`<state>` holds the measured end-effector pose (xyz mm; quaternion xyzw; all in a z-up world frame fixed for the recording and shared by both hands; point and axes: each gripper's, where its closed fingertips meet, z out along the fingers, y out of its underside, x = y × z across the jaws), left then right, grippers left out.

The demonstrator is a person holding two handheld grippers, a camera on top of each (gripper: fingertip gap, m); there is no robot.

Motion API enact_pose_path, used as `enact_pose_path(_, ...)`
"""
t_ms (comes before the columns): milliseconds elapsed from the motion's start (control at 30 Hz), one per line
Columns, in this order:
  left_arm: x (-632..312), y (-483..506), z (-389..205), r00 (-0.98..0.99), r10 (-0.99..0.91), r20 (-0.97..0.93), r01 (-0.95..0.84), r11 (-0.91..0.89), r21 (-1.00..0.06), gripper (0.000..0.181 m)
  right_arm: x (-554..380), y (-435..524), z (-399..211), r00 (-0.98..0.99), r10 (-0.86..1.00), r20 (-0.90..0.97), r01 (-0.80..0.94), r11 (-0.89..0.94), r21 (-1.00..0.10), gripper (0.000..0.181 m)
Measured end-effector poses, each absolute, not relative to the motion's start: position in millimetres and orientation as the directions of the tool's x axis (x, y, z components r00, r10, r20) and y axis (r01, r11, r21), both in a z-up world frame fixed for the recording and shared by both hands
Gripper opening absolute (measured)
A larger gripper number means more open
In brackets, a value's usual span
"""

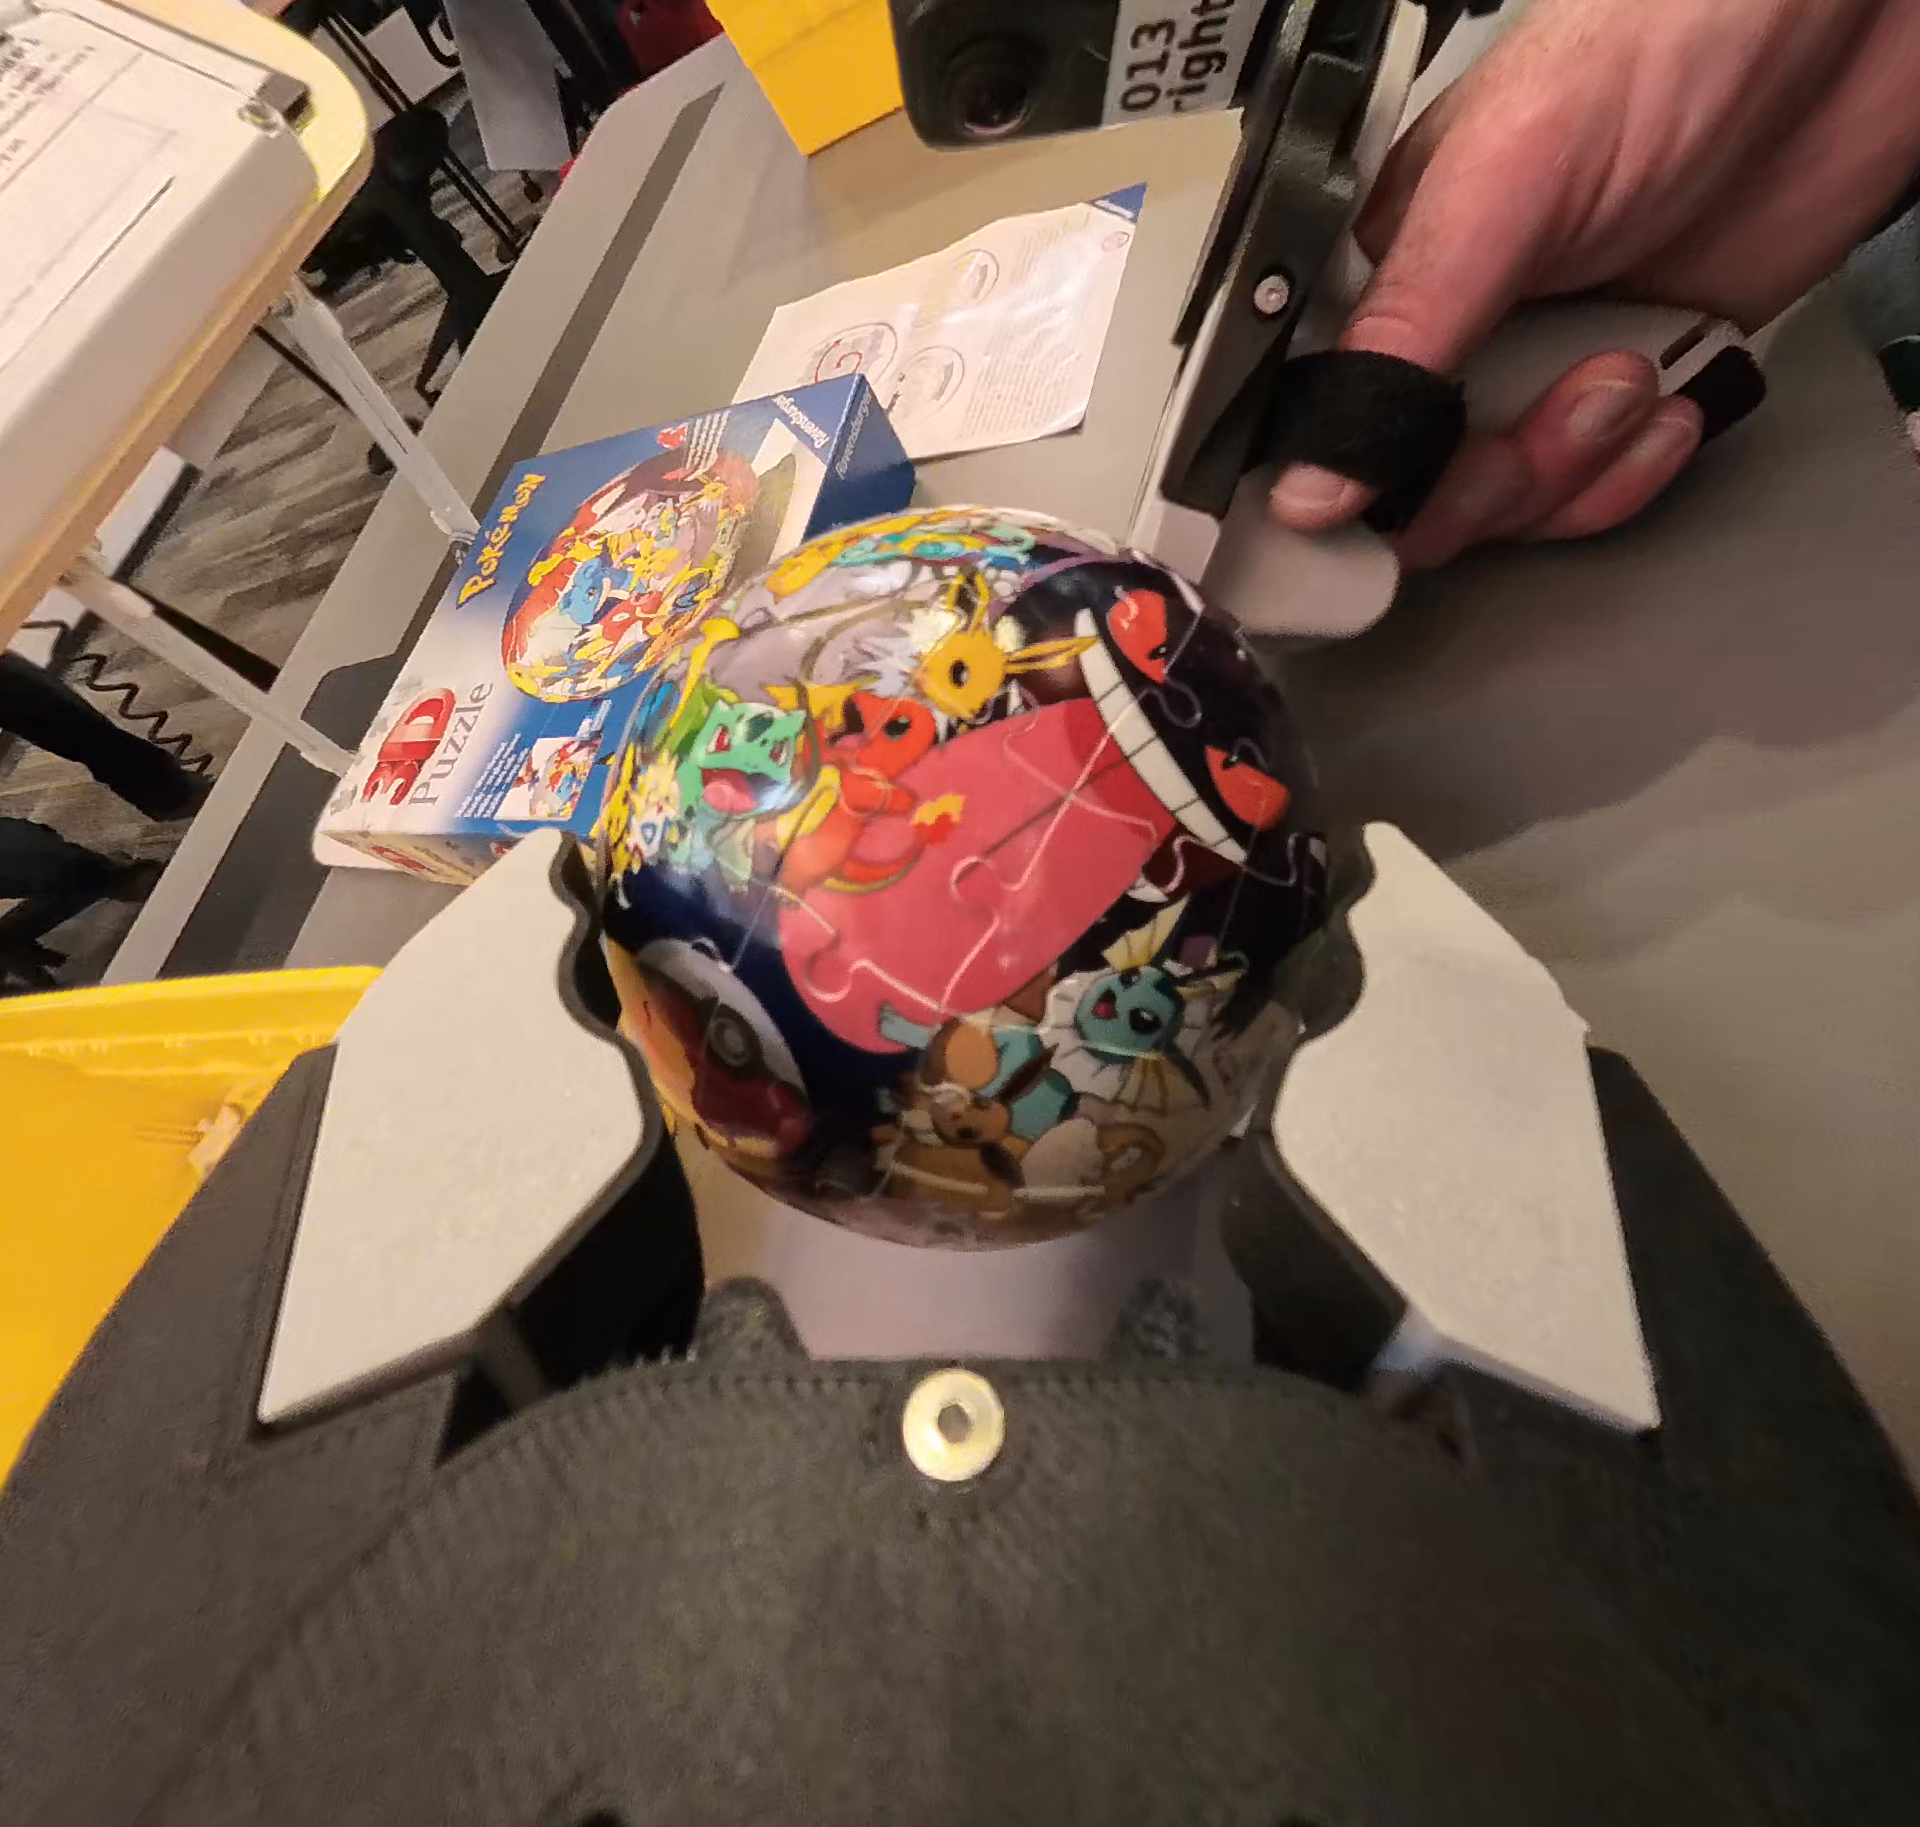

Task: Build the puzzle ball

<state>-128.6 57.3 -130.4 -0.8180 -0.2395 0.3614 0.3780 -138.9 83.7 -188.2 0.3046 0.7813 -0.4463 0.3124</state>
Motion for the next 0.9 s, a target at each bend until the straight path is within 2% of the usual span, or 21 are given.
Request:
enact_pose_path(367,-130,57,-133,0.600,0.663,-0.447,0.141,-0.638,-0.757,0.129,-139,79,-197,-0.612,0.262,-0.746,0.770,0.416,-0.485,0.001)
enact_pose_path(633,-130,58,-133,0.588,0.669,-0.454,0.142,-0.638,-0.757,0.129,-136,81,-194,-0.691,0.221,-0.689,0.695,0.465,-0.549,0.007)
enact_pose_path(733,-130,58,-133,0.590,0.664,-0.460,0.138,-0.644,-0.752,0.129,-140,84,-189,-0.738,0.181,-0.650,0.640,0.492,-0.589,0.004)
enact_pose_path(900,-128,55,-133,0.593,0.662,-0.458,0.136,-0.643,-0.754,0.129,-136,90,-191,-0.839,0.023,-0.543,0.444,0.604,-0.661,0.007)
